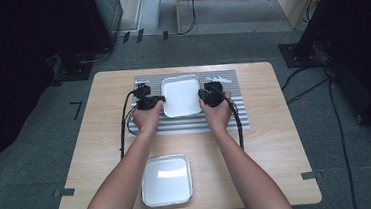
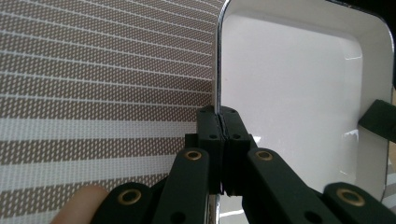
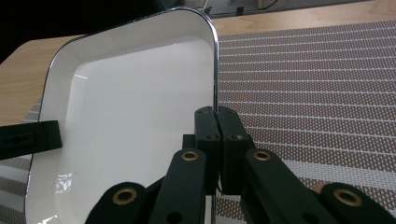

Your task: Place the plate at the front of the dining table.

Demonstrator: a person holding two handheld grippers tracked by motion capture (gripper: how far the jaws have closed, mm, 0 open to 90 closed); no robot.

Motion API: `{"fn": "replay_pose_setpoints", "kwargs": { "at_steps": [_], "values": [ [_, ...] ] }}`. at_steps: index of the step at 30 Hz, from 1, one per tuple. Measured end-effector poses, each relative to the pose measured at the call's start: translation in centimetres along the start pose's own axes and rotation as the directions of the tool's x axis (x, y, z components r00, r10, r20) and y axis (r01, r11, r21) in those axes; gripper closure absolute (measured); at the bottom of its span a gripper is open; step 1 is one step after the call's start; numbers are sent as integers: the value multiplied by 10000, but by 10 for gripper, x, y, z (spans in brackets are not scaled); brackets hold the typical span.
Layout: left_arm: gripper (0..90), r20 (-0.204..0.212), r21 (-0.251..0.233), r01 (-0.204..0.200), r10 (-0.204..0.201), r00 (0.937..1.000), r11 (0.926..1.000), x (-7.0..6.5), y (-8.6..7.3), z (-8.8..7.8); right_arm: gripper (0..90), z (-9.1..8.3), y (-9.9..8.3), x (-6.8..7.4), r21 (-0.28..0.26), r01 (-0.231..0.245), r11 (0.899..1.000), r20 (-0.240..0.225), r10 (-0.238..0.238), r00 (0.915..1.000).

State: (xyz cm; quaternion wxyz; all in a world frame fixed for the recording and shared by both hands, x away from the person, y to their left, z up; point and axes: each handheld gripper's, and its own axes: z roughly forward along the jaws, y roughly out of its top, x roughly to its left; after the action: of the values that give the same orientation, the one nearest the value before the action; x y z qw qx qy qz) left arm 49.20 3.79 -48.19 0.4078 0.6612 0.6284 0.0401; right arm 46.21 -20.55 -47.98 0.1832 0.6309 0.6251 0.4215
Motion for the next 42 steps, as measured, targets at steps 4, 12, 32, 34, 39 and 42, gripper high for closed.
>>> {"fn": "replay_pose_setpoints", "kwargs": {
  "at_steps": [4, 12, 32, 34, 39, 42],
  "values": [
    [898, 94, 332, 248, -252, 9996, 9991, 2, 1, 9, 897, 5, 2, -6, 261, -59, 9996, 117, 56, 9999],
    [894, 120, 727, 713, -724, 9973, 9948, 8, 3, 22, 887, 16, 1, -11, 683, -493, 9964, 295, 474, 9984],
    [737, 185, 614, 713, -725, 9972, 9956, 9, 3, 31, 869, 33, -8, -23, 1228, -954, 9878, 105, 948, 9954],
    [712, 305, 544, 758, -776, 9965, 9956, 10, 3, 31, 860, 35, -9, -24, 1138, -946, 9890, -36, 956, 9954],
    [645, 699, 474, 884, -916, 9933, 9950, 14, 6, 30, 814, 39, -10, -25, 1033, -842, 9911, -218, 869, 9960],
    [623, 737, 533, 763, -801, 9941, 9957, 14, 7, 31, 813, 40, -10, -26, 1004, -936, 9905, -306, 971, 9948]
  ]
}}
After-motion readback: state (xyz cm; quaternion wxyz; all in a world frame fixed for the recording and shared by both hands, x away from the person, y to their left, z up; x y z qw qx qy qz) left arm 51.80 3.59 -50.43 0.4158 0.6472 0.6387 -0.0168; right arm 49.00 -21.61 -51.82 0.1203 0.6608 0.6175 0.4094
